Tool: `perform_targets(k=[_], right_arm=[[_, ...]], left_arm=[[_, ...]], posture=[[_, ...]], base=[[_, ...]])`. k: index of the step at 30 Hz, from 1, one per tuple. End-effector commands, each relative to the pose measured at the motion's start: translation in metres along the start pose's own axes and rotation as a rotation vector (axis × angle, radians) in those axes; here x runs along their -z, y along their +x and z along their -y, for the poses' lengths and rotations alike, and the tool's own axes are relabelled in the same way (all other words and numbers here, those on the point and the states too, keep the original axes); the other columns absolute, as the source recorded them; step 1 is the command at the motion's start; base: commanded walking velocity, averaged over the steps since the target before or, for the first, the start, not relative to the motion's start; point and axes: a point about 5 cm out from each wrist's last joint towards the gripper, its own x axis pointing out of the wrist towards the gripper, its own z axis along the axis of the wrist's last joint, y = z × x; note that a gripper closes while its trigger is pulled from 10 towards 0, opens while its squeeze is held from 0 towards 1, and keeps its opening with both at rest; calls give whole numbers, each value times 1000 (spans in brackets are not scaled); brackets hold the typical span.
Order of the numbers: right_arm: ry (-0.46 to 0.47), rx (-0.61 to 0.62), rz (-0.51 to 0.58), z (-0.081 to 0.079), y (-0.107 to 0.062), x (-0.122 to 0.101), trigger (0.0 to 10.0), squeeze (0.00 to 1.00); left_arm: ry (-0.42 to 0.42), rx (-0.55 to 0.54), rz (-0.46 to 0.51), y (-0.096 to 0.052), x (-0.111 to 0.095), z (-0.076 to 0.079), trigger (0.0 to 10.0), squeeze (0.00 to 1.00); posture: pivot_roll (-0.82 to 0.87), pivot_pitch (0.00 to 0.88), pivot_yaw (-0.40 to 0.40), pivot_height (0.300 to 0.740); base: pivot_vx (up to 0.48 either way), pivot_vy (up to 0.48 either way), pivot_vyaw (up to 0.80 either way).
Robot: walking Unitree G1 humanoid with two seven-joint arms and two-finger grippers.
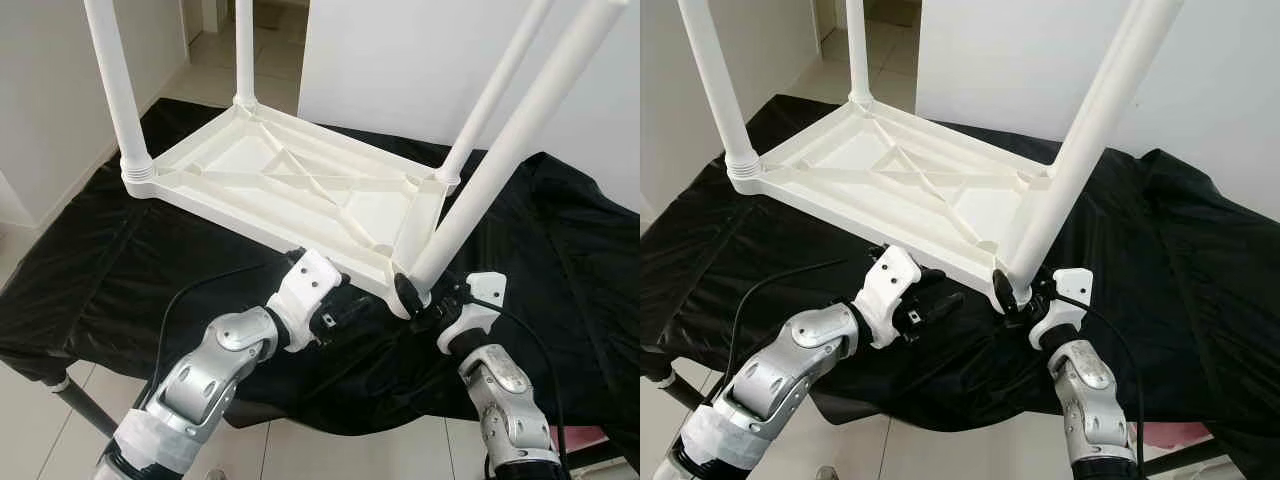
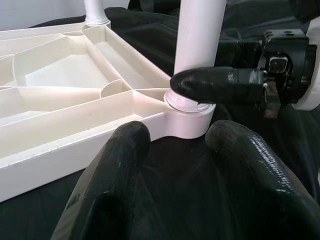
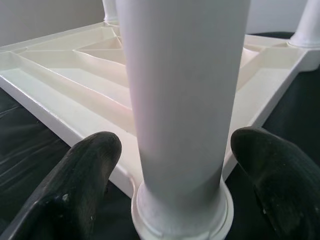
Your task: Building children table
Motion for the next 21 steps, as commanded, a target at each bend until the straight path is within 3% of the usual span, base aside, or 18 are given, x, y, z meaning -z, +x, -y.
perform_targets(k=[1,9,10,11,12,21], right_arm=[[-22,-43,-9,2,3,0,10000,0],[-56,-196,-37,2,17,0,10000,0],[-67,-243,-57,2,19,1,6118,0],[-67,-243,-57,2,19,1,6118,0],[-83,-263,-71,4,19,3,0,0],[-87,-292,-93,11,15,6,0,0]], left_arm=[[4,77,-1,2,-1,8,10000,0],[2,80,3,3,-2,10,10000,0],[5,70,1,3,-1,8,10000,0],[5,70,1,3,-1,8,10000,0],[7,59,0,1,-1,6,10000,0],[7,45,1,1,-1,3,10000,0]], posture=[[32,21,-110,740],[39,25,-122,740],[44,23,-126,740],[44,23,-126,740],[47,19,-129,740],[48,11,-136,740]], base=[[0,0,0],[0,0,0],[0,0,0],[0,0,0],[0,0,0],[0,0,0]])
